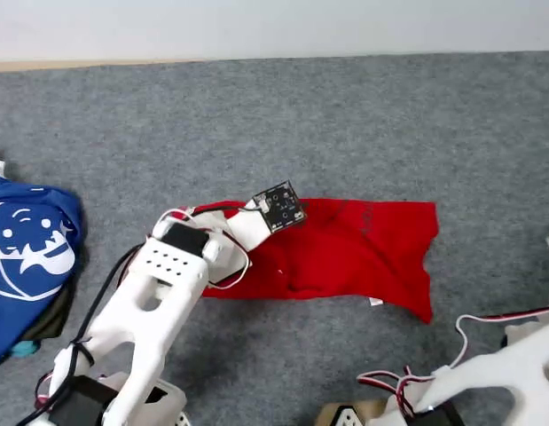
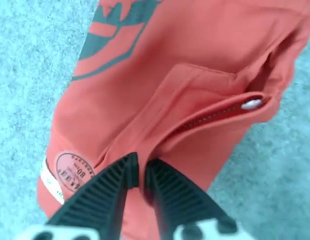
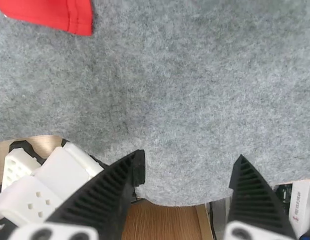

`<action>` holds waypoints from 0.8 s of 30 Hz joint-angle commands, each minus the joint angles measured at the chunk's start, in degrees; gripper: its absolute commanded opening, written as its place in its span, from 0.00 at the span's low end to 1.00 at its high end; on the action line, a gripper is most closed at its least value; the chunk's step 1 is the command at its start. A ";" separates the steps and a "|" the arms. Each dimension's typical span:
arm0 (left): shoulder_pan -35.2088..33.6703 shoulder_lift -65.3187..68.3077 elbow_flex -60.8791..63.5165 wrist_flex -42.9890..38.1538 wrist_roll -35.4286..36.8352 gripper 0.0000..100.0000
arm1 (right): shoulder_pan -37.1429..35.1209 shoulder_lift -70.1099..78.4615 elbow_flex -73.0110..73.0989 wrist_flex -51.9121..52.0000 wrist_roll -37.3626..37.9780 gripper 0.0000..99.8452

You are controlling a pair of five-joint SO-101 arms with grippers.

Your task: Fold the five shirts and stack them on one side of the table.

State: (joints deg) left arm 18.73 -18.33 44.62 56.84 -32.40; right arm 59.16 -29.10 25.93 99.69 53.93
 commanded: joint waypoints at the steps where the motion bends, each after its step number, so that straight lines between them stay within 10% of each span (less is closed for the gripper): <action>1: -0.35 0.00 1.01 -3.60 -0.44 0.00 | -0.84 -2.24 -0.26 1.27 0.26 0.28; 24: -6.59 0.00 4.88 -9.23 -0.09 0.07 | -0.84 -1.80 -0.26 1.27 0.35 0.28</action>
State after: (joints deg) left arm 12.75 -18.33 49.89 48.66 -32.57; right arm 58.90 -29.10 25.93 99.69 53.93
